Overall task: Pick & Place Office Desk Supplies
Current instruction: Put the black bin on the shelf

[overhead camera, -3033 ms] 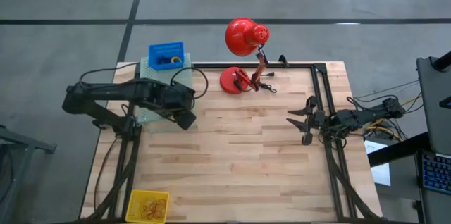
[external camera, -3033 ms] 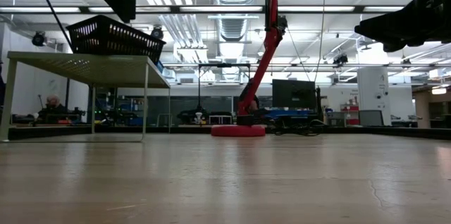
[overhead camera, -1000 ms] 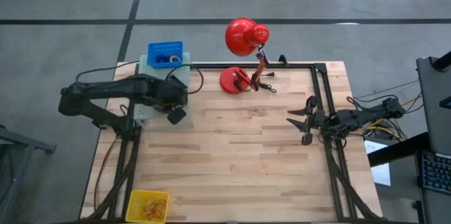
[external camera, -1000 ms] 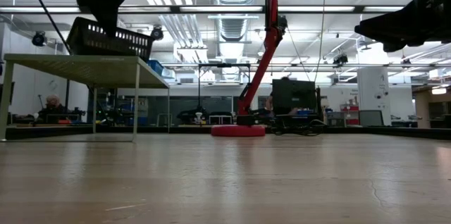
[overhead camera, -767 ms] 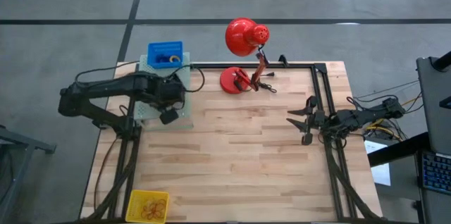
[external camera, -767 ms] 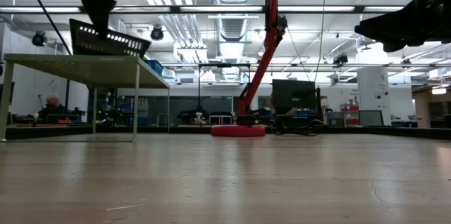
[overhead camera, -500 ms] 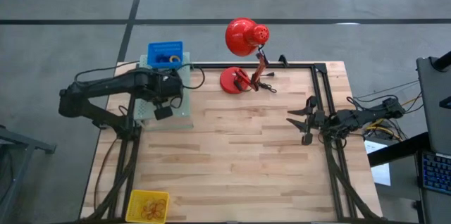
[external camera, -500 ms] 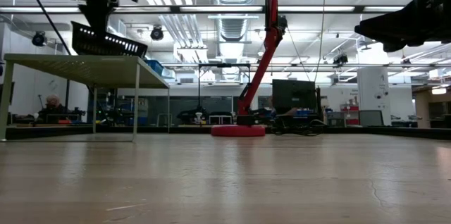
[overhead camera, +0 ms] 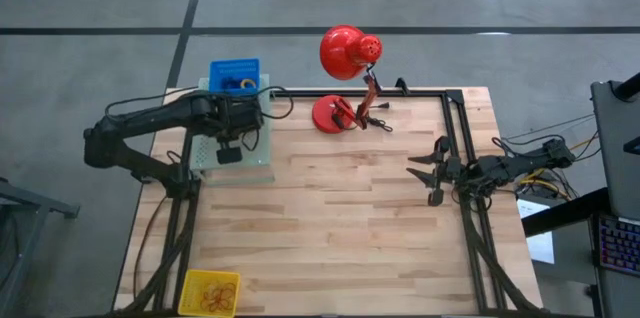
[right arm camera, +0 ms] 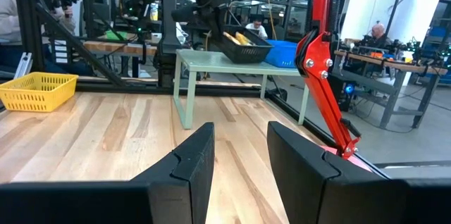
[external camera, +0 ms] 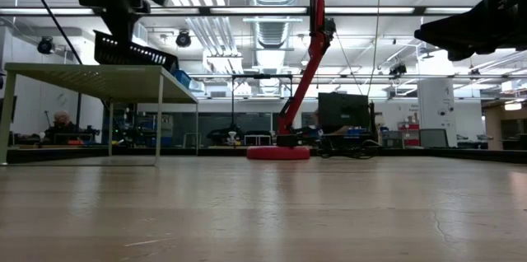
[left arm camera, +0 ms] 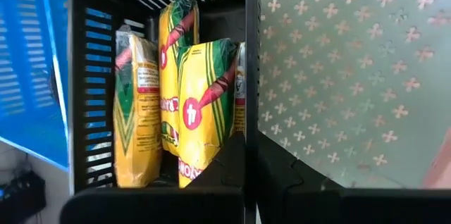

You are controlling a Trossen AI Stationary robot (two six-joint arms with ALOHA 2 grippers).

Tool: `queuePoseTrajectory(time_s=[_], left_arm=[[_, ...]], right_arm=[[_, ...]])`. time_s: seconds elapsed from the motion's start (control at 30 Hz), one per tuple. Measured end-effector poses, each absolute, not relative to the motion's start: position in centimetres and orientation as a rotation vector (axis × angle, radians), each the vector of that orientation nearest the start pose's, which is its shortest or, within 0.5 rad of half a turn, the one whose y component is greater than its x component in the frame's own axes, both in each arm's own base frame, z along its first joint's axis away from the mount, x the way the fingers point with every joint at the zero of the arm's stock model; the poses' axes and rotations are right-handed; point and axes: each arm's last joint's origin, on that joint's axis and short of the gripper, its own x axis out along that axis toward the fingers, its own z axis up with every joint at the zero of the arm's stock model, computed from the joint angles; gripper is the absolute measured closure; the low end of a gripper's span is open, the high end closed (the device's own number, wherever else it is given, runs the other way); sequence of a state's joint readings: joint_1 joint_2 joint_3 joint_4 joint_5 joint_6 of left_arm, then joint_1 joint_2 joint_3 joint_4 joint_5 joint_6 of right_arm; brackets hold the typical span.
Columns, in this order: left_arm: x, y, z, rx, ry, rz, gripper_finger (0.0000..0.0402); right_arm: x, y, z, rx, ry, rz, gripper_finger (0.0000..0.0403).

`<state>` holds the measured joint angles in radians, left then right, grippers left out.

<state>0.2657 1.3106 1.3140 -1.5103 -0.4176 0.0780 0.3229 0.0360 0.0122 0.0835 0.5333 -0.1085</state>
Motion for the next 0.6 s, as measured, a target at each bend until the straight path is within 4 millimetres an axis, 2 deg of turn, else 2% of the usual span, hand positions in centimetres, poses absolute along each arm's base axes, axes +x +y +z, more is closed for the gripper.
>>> queuePoseTrajectory(time_s=[0.3,0.6], left_arm=[[19.4,6.8,32.5,0.178,1.534,0.467,0.0388],[17.9,7.3,32.6,0.159,1.453,0.426,0.0389]], right_arm=[[9.5,1.6,17.3,-0.083,-0.043,-0.213,0.0275],[9.5,1.6,17.3,-0.083,-0.043,-0.213,0.0275]])
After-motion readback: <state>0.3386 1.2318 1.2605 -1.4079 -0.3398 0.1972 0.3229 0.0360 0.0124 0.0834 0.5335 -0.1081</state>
